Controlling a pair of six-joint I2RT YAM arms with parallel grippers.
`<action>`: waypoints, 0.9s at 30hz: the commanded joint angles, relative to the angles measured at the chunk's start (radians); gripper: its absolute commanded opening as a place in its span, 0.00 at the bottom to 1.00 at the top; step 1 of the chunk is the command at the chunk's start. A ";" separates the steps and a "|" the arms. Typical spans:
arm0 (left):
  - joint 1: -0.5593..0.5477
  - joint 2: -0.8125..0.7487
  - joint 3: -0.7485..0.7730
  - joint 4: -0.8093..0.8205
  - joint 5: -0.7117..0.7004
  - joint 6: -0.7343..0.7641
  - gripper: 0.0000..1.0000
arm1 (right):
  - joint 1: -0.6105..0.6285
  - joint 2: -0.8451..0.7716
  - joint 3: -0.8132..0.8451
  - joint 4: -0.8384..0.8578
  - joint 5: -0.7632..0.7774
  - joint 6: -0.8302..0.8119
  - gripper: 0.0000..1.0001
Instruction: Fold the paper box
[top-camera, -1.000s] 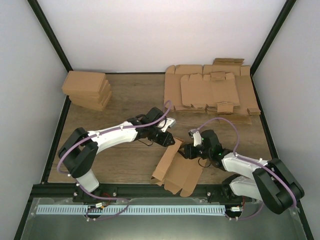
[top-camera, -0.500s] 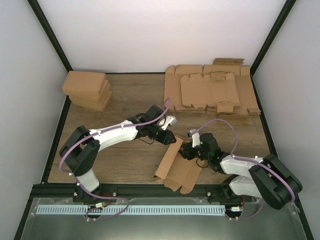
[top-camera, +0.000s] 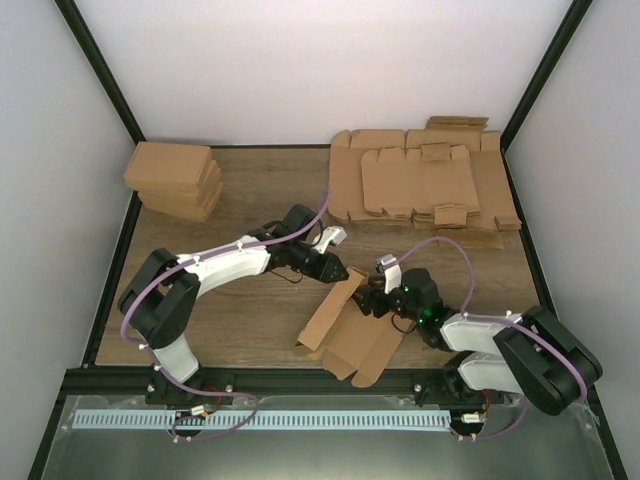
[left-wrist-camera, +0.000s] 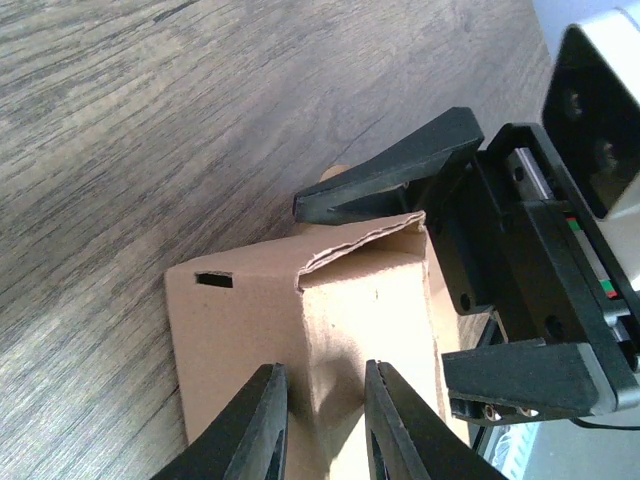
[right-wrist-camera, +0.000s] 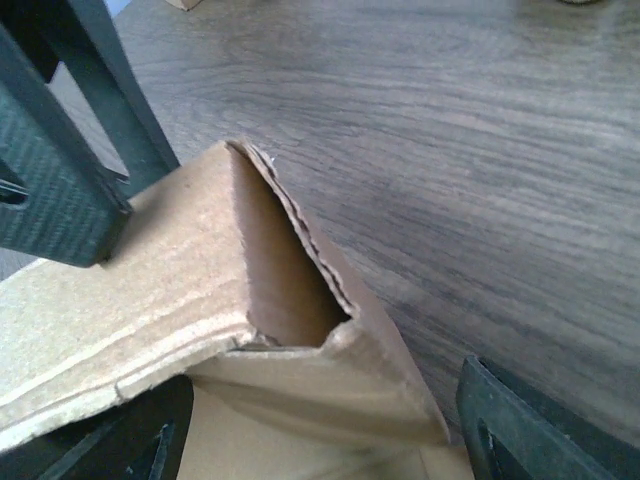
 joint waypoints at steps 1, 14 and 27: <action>0.007 0.026 -0.016 0.004 0.053 0.016 0.25 | 0.011 0.008 0.039 0.081 0.041 -0.098 0.76; 0.035 0.052 0.011 -0.034 0.062 0.068 0.25 | 0.012 0.110 0.094 0.116 -0.114 -0.182 0.68; 0.034 0.054 0.003 -0.049 0.020 0.075 0.25 | 0.012 -0.132 0.026 -0.043 -0.105 -0.067 1.00</action>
